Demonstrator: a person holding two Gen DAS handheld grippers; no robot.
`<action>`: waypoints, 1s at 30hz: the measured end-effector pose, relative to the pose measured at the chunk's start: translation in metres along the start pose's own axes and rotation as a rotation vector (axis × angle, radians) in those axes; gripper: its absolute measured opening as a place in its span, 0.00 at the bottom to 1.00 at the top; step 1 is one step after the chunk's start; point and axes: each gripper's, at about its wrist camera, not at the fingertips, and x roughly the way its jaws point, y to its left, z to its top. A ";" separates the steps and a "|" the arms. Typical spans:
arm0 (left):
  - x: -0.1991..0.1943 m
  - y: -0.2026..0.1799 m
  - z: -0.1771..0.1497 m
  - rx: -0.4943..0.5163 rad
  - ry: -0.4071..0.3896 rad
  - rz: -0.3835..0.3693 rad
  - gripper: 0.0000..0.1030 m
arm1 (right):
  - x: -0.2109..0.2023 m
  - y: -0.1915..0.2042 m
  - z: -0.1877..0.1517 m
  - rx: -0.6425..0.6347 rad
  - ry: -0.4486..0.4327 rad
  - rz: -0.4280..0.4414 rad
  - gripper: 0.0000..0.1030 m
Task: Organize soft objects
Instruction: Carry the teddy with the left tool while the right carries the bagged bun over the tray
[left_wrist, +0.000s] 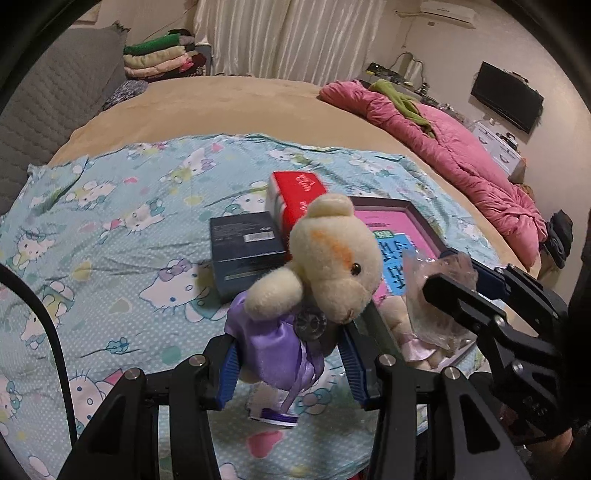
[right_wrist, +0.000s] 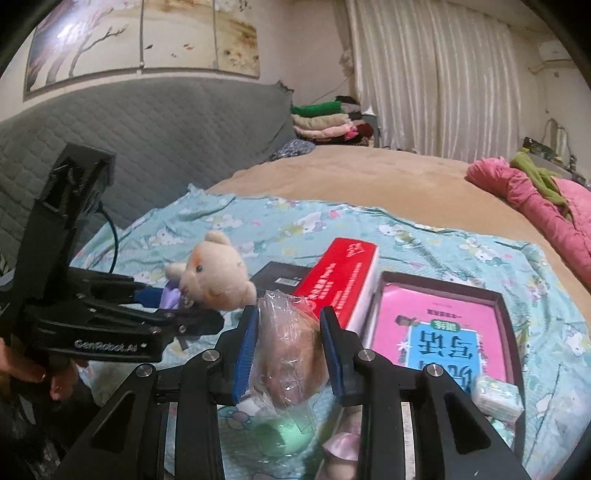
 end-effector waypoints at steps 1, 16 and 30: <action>-0.001 -0.004 0.001 0.007 -0.001 -0.005 0.47 | -0.002 -0.004 0.000 0.010 -0.005 -0.005 0.34; 0.012 -0.080 0.012 0.148 0.022 -0.059 0.47 | -0.048 -0.080 -0.007 0.179 -0.074 -0.169 0.34; 0.056 -0.129 0.014 0.229 0.114 -0.075 0.47 | -0.071 -0.138 -0.038 0.318 -0.062 -0.292 0.34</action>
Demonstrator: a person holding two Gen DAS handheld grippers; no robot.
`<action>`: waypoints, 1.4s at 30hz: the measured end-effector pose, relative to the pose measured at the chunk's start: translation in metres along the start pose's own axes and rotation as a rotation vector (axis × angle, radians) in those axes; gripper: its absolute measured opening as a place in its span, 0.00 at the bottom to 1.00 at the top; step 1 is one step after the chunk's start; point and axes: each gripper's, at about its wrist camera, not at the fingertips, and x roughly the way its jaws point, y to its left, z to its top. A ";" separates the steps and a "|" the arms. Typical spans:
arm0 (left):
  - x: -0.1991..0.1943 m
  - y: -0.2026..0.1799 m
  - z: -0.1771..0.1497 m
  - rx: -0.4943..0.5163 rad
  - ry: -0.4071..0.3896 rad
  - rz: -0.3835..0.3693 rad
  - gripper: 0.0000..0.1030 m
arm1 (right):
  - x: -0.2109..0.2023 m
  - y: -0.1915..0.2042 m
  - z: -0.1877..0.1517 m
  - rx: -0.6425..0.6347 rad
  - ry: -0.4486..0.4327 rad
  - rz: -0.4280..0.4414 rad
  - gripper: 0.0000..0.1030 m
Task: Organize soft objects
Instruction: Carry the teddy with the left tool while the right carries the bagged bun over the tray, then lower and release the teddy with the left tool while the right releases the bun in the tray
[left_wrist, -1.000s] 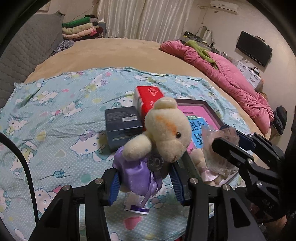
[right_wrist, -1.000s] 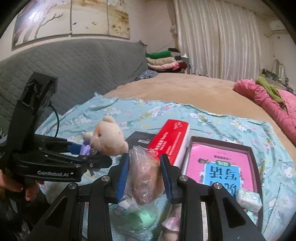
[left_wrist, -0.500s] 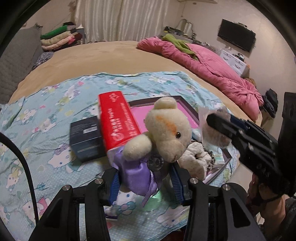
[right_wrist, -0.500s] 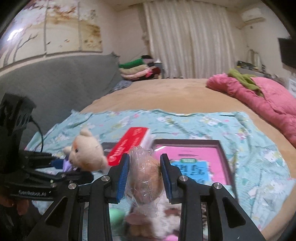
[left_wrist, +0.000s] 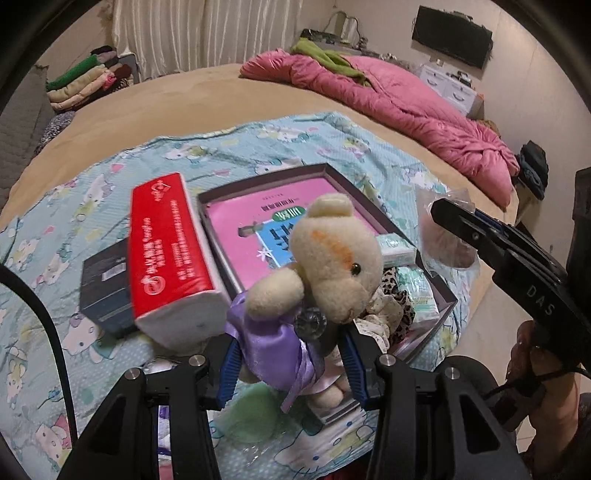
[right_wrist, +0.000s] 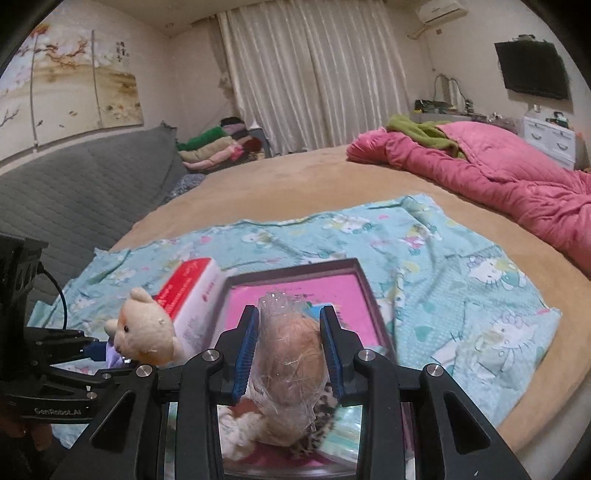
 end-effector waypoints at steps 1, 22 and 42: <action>0.004 -0.002 0.001 0.000 0.007 -0.011 0.47 | 0.001 -0.002 -0.001 0.003 0.002 -0.005 0.34; 0.071 -0.041 0.015 0.063 0.138 -0.028 0.47 | 0.016 -0.034 -0.016 0.053 0.059 -0.120 0.34; 0.090 -0.049 0.024 0.076 0.158 -0.044 0.49 | 0.044 -0.035 -0.025 -0.035 0.106 -0.243 0.34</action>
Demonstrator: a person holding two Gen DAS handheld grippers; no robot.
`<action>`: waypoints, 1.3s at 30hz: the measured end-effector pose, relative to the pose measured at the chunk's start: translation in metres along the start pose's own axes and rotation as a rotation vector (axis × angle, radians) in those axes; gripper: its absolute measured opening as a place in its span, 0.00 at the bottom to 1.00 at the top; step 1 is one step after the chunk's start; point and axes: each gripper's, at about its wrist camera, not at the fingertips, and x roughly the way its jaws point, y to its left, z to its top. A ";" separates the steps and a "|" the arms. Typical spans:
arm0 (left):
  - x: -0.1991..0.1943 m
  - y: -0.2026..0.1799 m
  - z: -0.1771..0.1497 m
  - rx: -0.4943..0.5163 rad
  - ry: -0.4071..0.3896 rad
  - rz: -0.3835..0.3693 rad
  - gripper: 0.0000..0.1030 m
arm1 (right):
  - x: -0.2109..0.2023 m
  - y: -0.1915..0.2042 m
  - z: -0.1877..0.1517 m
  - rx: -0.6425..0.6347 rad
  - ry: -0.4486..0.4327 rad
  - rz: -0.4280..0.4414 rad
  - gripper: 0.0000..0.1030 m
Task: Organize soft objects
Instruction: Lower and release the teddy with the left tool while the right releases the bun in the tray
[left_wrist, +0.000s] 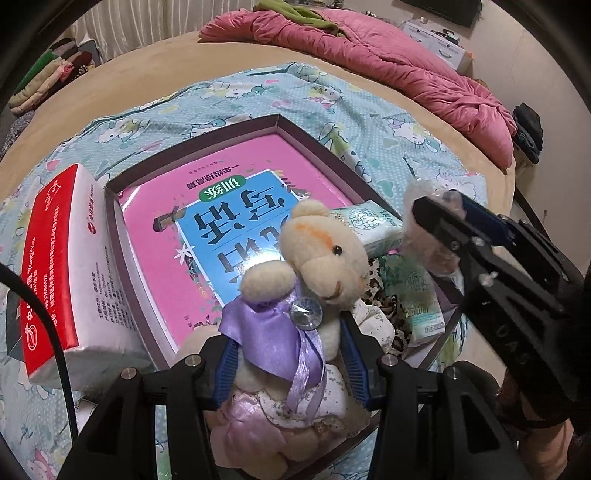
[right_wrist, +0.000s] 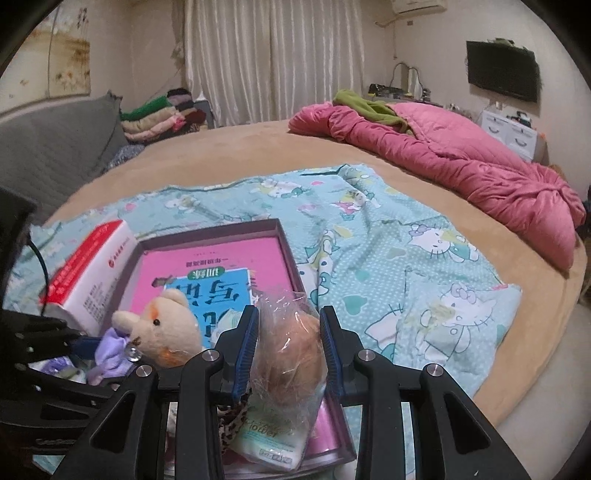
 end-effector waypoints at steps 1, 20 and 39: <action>0.000 0.000 0.000 0.001 -0.001 0.000 0.49 | 0.002 0.001 -0.001 -0.003 0.006 0.003 0.35; -0.004 0.006 -0.005 -0.010 -0.012 -0.017 0.49 | 0.009 -0.003 -0.005 0.176 0.013 0.281 0.54; -0.009 0.009 -0.007 -0.030 -0.017 -0.051 0.61 | -0.003 -0.019 -0.004 0.258 -0.031 0.268 0.68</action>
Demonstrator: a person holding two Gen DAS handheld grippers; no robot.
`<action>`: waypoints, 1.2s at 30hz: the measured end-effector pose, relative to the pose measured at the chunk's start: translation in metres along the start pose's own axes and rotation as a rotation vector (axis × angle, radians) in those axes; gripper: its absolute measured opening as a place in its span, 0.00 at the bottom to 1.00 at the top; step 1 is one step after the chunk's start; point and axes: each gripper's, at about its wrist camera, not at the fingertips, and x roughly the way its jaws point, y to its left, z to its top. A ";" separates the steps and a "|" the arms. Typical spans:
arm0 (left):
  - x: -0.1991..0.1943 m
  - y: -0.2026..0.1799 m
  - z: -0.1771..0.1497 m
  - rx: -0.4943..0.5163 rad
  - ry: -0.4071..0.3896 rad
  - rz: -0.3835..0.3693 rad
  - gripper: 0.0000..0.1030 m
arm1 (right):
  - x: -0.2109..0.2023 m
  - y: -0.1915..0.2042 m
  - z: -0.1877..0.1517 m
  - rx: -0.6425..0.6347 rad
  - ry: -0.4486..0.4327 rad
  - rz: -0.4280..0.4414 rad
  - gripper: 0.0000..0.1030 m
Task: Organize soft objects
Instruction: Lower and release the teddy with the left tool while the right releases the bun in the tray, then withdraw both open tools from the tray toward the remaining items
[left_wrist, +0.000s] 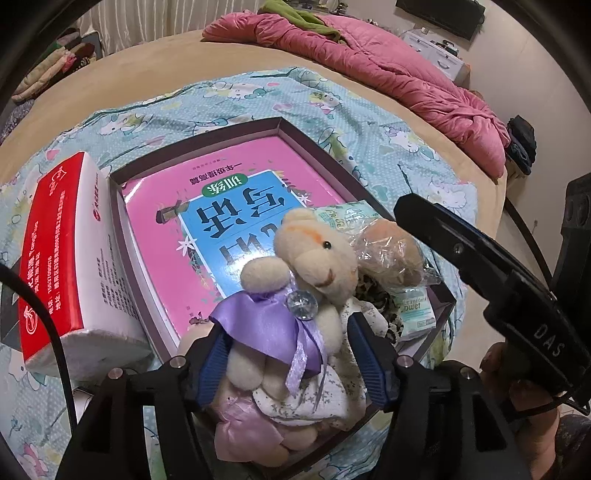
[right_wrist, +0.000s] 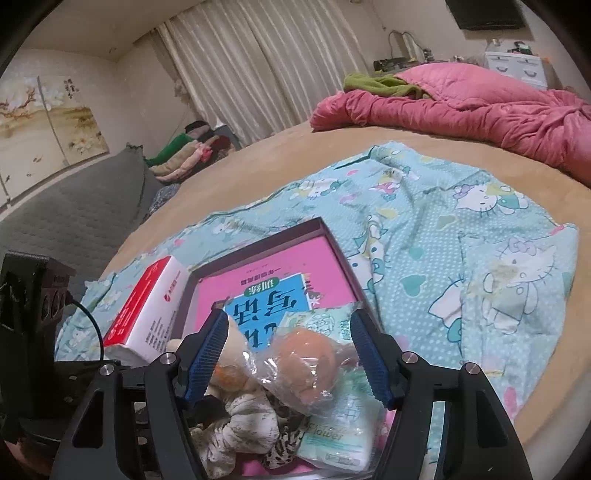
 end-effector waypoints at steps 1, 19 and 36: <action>0.000 0.000 0.000 0.001 0.000 0.002 0.61 | -0.001 -0.001 0.000 0.003 -0.002 -0.002 0.68; -0.011 0.003 -0.001 -0.008 -0.029 0.032 0.71 | -0.006 -0.003 -0.001 0.002 -0.009 -0.027 0.73; -0.040 0.007 -0.010 -0.018 -0.093 0.055 0.77 | -0.016 0.008 -0.002 -0.030 -0.015 -0.040 0.75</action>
